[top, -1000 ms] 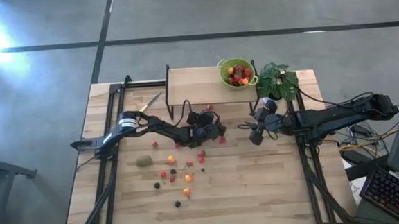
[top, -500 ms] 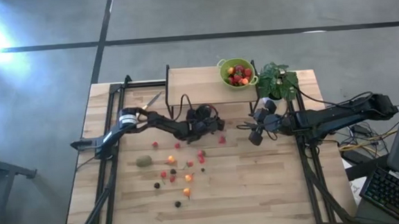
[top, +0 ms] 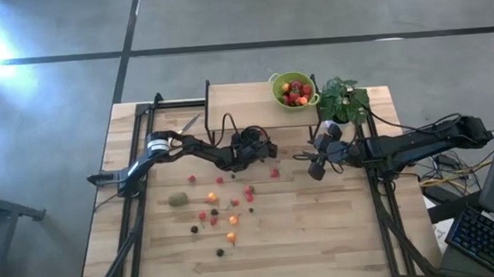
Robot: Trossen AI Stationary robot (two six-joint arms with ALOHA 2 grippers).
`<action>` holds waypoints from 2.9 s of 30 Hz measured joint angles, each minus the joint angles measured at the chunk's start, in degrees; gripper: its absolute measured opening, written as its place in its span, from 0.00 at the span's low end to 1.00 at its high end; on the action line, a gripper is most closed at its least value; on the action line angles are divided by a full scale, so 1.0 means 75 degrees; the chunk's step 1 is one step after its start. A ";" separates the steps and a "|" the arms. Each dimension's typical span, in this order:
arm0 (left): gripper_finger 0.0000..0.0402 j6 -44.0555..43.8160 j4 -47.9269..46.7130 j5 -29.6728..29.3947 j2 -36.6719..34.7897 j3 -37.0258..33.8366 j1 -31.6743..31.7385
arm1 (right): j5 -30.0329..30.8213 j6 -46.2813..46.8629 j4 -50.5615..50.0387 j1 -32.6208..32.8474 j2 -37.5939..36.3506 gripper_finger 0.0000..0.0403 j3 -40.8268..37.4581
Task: Build produce basket
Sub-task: Put the strawberry into the green basket
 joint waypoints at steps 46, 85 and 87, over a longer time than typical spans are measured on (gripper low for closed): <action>0.55 -0.0625 -0.0356 0.0231 -0.0002 0.0012 0.0271 | -0.0189 0.0027 0.0042 0.0005 0.0000 0.46 0.0003; 0.14 -0.0415 -0.0425 0.0521 -0.0002 -0.0003 0.0149 | -0.0651 0.0002 -0.0016 0.0023 0.0003 0.30 -0.0015; 0.14 -0.0280 -0.0420 0.0602 -0.0002 -0.0003 0.0100 | -0.0665 0.0016 0.0023 0.0108 0.0003 0.31 -0.0023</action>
